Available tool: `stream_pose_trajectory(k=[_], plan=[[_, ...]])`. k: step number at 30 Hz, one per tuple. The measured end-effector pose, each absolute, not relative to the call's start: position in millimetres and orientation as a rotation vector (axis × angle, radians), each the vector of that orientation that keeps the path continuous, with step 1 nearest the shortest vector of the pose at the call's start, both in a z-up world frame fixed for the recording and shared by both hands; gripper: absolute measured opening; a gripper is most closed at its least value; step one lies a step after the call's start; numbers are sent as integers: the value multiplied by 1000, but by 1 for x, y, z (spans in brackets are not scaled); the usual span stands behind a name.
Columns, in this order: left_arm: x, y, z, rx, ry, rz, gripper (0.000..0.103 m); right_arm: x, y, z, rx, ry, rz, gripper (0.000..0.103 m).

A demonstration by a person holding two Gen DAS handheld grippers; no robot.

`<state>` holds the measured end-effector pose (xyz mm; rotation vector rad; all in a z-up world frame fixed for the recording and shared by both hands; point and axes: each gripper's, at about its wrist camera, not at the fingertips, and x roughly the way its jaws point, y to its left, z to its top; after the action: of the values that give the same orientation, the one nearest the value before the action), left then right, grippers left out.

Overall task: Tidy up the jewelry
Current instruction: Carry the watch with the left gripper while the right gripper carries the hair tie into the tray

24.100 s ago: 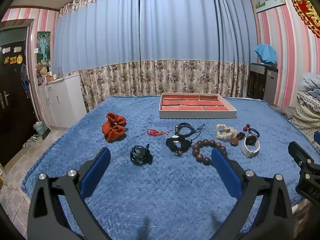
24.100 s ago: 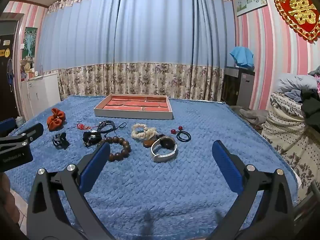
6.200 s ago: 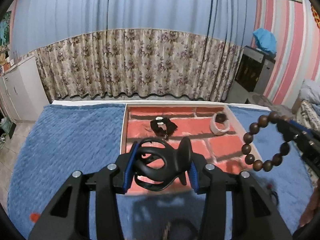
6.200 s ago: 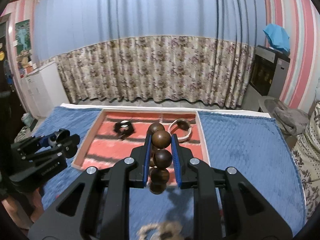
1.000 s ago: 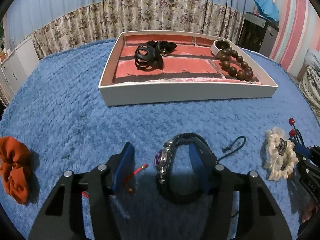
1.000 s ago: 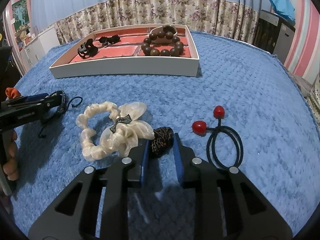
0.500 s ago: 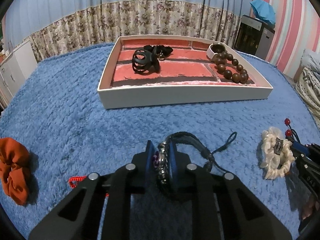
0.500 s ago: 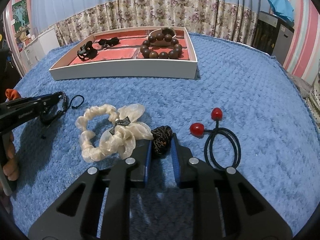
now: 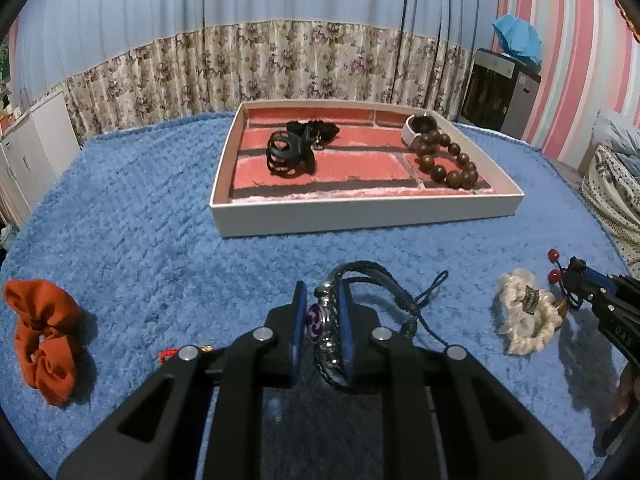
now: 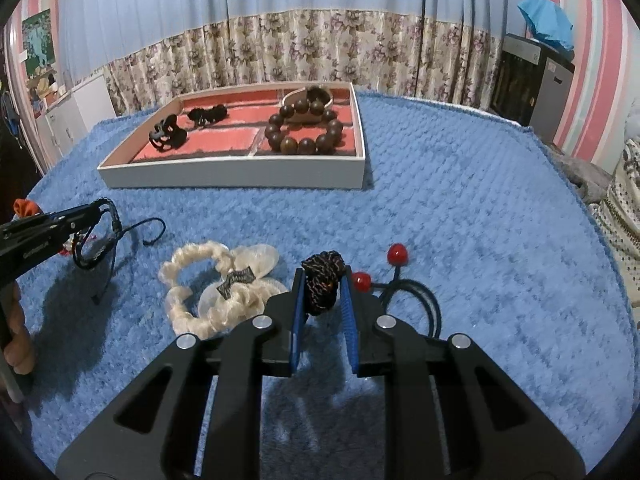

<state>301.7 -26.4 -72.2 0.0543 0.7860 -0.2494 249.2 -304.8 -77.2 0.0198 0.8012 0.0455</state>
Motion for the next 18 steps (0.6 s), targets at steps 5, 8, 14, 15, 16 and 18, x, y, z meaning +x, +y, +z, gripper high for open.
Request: stream_pose_trajectory(k=[5, 8, 14, 15, 16, 18], plan=[[297, -25, -64, 52, 777, -247, 16, 247, -305, -66, 0, 773, 40, 18], [296, -24, -57, 50, 768, -248, 16, 247, -307, -59, -2, 756, 34, 18], [294, -24, -35, 49, 740, -255, 16, 250, -311, -45, -1, 731, 36, 18], [294, -25, -32, 50, 736, -254, 16, 251, -312, -42, -3, 725, 35, 18], [294, -24, -29, 53, 732, -253, 16, 251, -312, -40, -4, 722, 35, 18], [295, -25, -22, 66, 718, -246, 16, 253, -312, -34, -6, 711, 35, 18]])
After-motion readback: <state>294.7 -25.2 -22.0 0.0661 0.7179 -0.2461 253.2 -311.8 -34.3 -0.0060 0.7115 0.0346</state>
